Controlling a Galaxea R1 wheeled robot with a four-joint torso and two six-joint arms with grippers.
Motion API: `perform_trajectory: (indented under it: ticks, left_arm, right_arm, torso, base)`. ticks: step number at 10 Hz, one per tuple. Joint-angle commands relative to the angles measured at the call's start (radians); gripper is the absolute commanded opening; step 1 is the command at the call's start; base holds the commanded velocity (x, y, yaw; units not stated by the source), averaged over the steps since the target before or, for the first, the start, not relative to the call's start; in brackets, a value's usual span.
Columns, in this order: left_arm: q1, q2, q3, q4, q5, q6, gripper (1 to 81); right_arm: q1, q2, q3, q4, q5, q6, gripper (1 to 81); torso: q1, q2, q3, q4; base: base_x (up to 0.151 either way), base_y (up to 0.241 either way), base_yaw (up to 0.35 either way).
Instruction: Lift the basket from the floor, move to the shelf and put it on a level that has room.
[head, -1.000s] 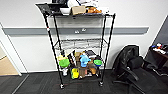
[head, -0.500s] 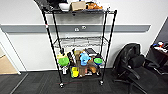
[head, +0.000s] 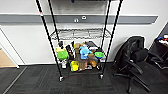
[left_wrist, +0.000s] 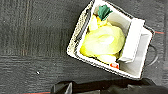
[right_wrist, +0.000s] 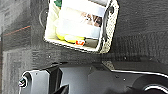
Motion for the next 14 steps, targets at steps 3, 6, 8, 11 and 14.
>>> perform_trajectory:
  ticks: [3, 6, 8, 11, 14]
  left_arm:
    - [-0.158, 0.048, -0.082, 0.049, 0.113, -0.003, 81.1]
    - [-0.167, 0.055, -0.082, 0.052, 0.122, -0.003, 81.1]
    - [-0.167, 0.053, -0.082, 0.052, 0.121, -0.003, 81.1]
    - [-0.175, 0.059, -0.082, 0.052, 0.122, -0.003, 81.1]
    - [-0.202, 0.068, -0.082, 0.054, 0.137, -0.003, 81.1]
  right_arm:
    - [0.069, -0.019, 0.025, 0.028, -0.066, 0.000, 81.1]
    - [0.092, -0.010, 0.020, 0.052, -0.066, 0.000, 81.1]
    - [0.107, 0.003, 0.007, 0.063, -0.067, 0.000, 81.1]
    - [0.132, 0.023, -0.013, 0.075, -0.070, 0.000, 81.1]
    - [0.162, 0.041, -0.044, 0.095, -0.103, 0.000, 81.1]
  torso:
    - [0.103, -0.162, -0.012, 0.000]
    - [0.167, -0.264, -0.012, 0.000]
    - [0.209, -0.332, -0.107, 0.000]
    - [0.261, -0.416, -0.169, 0.000]
    - [0.317, -0.502, -0.146, 0.000]
  base:
    - [0.000, 0.000, 0.000]
    - [0.000, 0.000, 0.000]
    - [0.000, 0.000, 0.000]
    - [0.000, 0.000, 0.000]
    - [0.000, 0.000, 0.000]
